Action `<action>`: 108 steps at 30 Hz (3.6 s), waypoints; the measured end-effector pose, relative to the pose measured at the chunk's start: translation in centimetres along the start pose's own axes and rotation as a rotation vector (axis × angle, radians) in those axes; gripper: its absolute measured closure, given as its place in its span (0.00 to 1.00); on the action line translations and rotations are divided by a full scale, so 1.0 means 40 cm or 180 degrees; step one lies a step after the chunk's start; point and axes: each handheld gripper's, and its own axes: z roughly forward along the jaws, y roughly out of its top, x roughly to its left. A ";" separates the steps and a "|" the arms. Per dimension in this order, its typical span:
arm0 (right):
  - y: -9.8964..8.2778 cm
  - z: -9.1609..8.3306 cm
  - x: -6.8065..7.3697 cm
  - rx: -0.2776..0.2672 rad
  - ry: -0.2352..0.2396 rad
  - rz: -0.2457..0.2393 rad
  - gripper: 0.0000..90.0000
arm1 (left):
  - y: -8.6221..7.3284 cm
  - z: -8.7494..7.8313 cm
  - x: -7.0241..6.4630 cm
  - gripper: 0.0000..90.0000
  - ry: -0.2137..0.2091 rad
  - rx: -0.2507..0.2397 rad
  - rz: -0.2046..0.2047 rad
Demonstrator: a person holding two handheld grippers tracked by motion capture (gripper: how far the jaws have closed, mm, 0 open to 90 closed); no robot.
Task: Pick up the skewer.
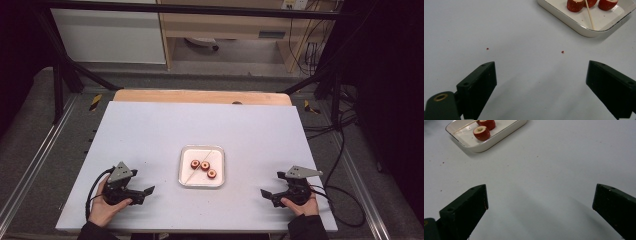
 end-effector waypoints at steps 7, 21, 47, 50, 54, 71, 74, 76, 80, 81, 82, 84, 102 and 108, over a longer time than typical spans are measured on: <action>-0.001 0.002 0.001 -0.0003 0.0011 -0.0001 0.01 | 0.002 0.000 -0.003 0.10 0.0001 0.0011 0.0013; 0.000 0.005 0.002 0.0019 0.0023 0.0015 0.01 | 0.015 0.006 -0.012 0.10 -0.0006 0.0034 0.0054; 0.001 0.004 0.001 0.0007 0.0022 0.0006 0.01 | 0.070 0.027 -0.058 0.10 -0.0009 0.0072 0.0091; 0.001 0.003 0.000 0.0001 0.0015 0.0000 0.01 | 0.082 0.030 -0.066 0.10 -0.0004 0.0075 0.0101; 0.001 0.004 0.001 0.0012 0.0017 0.0000 0.01 | 0.097 0.035 -0.076 0.10 0.0005 0.0103 0.0130; 0.000 0.005 0.002 0.0023 0.0023 -0.0002 0.01 | 0.165 0.077 -0.127 0.10 -0.0037 0.0174 0.0168; 0.000 0.005 0.002 0.0034 0.0027 -0.0002 0.01 | 0.177 0.090 -0.137 0.11 -0.0078 0.0179 0.0150; 0.000 0.006 0.002 0.0040 0.0026 -0.0009 0.01 | 0.186 0.099 -0.144 0.11 -0.0096 0.0202 0.0156; 0.000 0.006 0.002 0.0040 0.0027 -0.0006 0.01 | 0.199 0.119 -0.157 0.12 -0.0124 0.0232 0.0158; 0.000 0.006 0.002 0.0039 0.0027 -0.0007 0.01 | 0.201 0.123 -0.160 0.14 -0.0140 0.0240 0.0164; 0.000 0.006 0.002 0.0039 0.0027 -0.0007 0.01 | 0.203 0.129 -0.163 0.14 -0.0147 0.0247 0.0164; 0.000 0.007 0.002 0.0041 0.0030 -0.0003 0.01 | 0.207 0.140 -0.168 0.16 -0.0143 0.0282 0.0165; -0.001 0.008 0.002 0.0065 0.0035 -0.0020 0.01 | 0.231 0.226 -0.185 0.41 -0.0077 0.0518 0.0077; -0.001 0.008 0.002 0.0066 0.0037 -0.0020 0.01 | 0.230 0.237 -0.187 0.55 -0.0049 0.0591 0.0107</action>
